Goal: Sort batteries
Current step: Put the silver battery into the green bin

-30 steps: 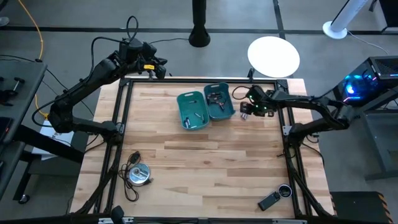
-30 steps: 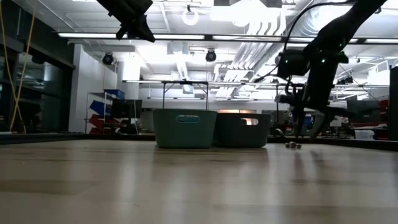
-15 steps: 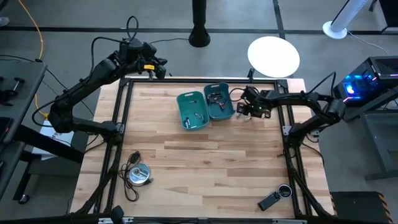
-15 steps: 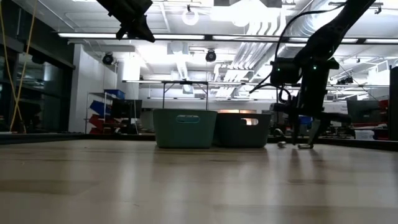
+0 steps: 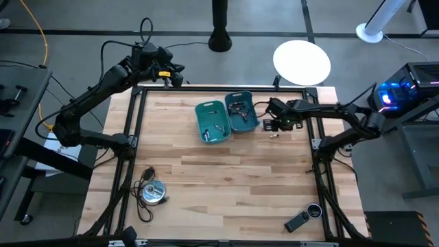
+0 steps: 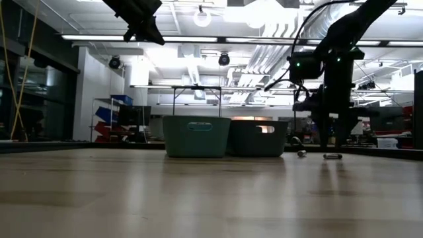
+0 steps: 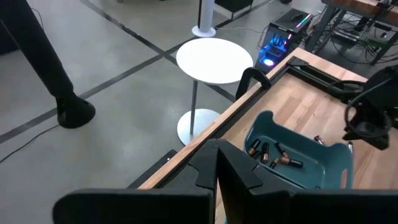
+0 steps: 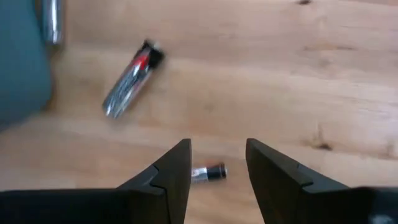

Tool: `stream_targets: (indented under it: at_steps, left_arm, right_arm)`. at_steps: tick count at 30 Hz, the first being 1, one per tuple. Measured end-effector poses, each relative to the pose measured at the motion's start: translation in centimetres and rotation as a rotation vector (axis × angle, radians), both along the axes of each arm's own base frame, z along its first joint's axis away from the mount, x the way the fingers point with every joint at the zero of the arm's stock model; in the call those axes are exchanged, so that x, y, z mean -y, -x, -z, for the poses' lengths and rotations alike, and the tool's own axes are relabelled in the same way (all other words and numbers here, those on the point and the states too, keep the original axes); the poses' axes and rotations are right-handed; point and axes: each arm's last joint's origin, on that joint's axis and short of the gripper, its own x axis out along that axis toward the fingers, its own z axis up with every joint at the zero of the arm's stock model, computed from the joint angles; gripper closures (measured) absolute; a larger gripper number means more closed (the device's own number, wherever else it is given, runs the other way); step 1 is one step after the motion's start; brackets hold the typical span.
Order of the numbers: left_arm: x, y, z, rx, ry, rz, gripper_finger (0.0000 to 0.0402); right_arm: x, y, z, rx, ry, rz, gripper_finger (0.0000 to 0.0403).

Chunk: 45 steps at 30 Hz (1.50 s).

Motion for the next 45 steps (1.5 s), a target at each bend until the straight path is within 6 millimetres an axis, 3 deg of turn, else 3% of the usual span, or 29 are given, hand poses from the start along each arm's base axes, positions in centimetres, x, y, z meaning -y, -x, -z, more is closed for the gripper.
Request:
stream_targets:
  at_steps: [5, 8, 17, 21, 38, 41, 45]
  left_arm:
    - [0.0, 0.0, 0.0, 0.0, 0.0, 0.0, 0.0401]
    - [0.0, 0.0, 0.0, -0.003, -0.004, 0.003, 0.0402]
    - [0.0, 0.0, -0.1, -0.003, -0.015, 0.007, 0.0402]
    - [0.0, 0.0, 0.0, 0.007, 0.005, -0.004, 0.0402]
    - [0.0, 0.0, 0.0, 0.041, 0.049, -0.033, 0.0401]
    - [0.0, 0.0, 0.0, 0.041, 0.05, -0.034, 0.0401]
    - [0.0, 0.0, 0.0, 0.041, 0.051, -0.034, 0.0401]
  right_arm:
    - [-1.6, 0.3, -0.7, 0.009, -0.111, -0.161, 0.0257]
    - [-2.7, 0.1, -0.7, -0.01, -0.142, -0.351, 0.0257]
    - [-4.2, -0.9, -0.7, -0.121, 0.054, -1.177, 0.0257]
    - [-3.8, -1.6, -0.8, -0.145, 0.184, -1.386, 0.0257]
    - [-3.2, -2.1, 2.8, -0.178, 0.01, -1.514, 0.0261]
    - [-3.1, -2.2, 3.3, -0.198, -0.012, -1.461, 0.029]
    - [-3.0, -2.4, 2.6, -0.205, -0.005, -1.38, 0.038]
